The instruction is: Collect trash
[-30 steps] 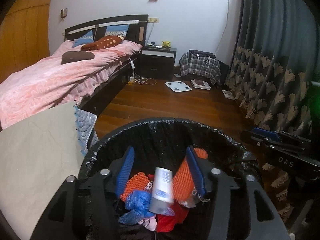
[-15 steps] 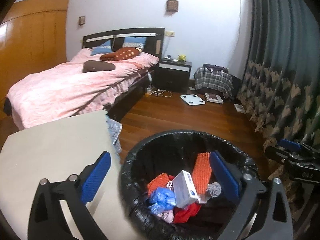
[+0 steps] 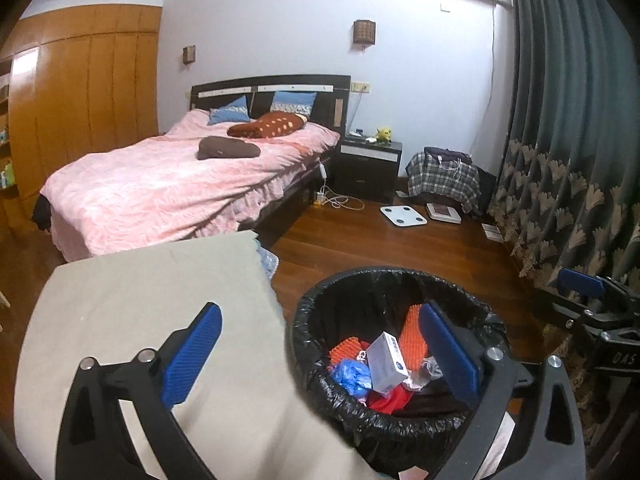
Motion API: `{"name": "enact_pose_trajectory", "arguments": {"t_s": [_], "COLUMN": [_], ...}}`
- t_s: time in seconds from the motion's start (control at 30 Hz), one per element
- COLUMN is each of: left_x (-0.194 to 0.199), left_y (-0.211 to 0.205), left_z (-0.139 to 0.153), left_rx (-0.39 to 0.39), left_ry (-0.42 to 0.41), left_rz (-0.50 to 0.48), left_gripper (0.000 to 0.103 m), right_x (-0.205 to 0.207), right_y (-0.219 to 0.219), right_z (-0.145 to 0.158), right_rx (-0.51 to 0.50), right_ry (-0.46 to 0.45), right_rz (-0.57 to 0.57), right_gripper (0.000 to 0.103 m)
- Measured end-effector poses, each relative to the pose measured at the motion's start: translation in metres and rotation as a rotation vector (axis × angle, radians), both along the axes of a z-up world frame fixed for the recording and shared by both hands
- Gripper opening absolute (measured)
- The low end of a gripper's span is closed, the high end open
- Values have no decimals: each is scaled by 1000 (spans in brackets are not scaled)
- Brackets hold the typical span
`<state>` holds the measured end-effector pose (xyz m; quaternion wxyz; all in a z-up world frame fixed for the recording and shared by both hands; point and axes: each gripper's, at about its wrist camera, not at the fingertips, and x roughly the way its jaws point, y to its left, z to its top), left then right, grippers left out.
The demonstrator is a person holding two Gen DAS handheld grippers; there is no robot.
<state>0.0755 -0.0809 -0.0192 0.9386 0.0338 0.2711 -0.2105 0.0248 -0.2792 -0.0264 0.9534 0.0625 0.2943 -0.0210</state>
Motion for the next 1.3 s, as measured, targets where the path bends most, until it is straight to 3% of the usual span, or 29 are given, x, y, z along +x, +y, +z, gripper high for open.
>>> {"name": "enact_pose_trajectory", "arguments": {"t_s": [0.53,1.3], "left_x": [-31,-43], "left_y": [31,43], "left_z": [20,23], "left_rx": [-13,-3], "left_ry": [-33,-44], "left_rz": [41,55], "left_gripper": [97,97], "right_x": [-17,-19], "right_y": [37,55], "right_z": [34,34], "right_rx": [-37,-39], "right_ry": [-56,-57], "right_rz": [55,74], "right_gripper": [98,98]}}
